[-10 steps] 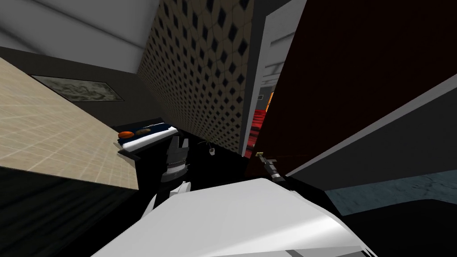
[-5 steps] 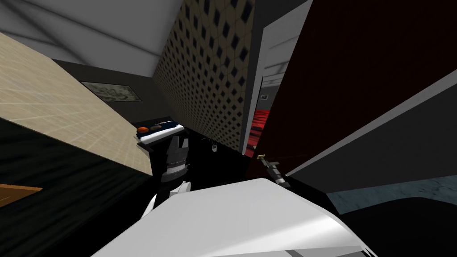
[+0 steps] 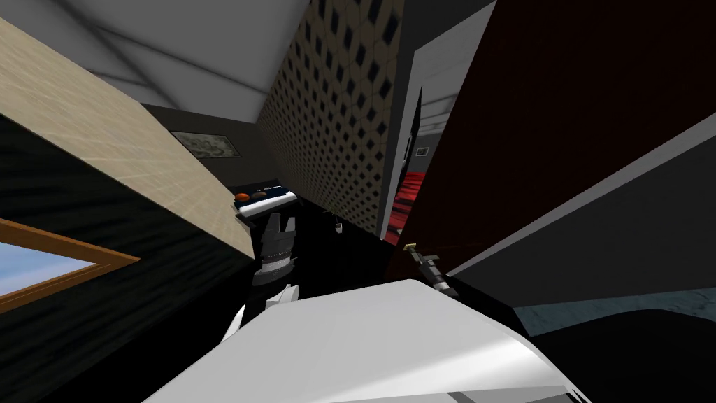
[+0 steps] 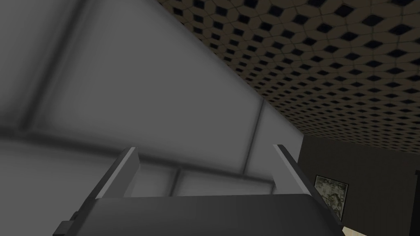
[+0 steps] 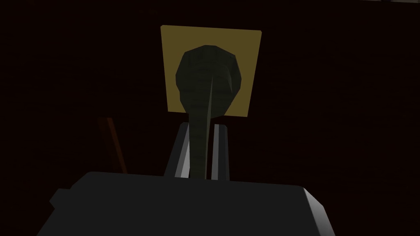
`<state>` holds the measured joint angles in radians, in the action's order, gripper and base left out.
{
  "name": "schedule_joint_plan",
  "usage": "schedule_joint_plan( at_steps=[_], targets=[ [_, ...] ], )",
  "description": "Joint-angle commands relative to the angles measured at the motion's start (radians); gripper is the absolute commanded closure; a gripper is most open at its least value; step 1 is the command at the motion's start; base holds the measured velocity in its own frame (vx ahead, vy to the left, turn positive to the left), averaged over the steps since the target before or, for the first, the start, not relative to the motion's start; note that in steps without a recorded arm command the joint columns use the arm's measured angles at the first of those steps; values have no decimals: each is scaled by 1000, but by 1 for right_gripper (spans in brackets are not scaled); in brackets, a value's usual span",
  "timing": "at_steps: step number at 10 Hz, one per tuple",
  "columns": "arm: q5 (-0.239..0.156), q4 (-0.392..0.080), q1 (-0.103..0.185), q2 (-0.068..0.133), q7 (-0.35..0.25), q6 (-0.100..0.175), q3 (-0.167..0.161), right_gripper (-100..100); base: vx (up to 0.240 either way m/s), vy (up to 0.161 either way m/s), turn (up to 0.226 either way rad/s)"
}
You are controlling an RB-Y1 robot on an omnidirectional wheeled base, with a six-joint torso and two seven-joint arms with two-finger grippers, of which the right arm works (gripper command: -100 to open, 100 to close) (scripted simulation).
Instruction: Pull the door open
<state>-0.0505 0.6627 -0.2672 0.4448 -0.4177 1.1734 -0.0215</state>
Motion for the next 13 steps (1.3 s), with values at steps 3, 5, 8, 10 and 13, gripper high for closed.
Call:
schedule_joint_plan(
  at_steps=[3, 5, 8, 10, 13],
  targets=[
    [5, -8, -23, 11, -10, 37, -6, 100, -215, -63, 168],
    [7, -21, -29, 17, -15, 60, -10, 100, -212, -72, 133],
    [15, -31, -21, 15, -20, 63, -18, 100, -143, -45, 112],
    [20, -46, -7, 18, -24, 67, -18, 100, -208, -24, 140],
    [28, -75, 20, 23, -32, 75, -20, 100, -218, -66, 127]
  ],
)
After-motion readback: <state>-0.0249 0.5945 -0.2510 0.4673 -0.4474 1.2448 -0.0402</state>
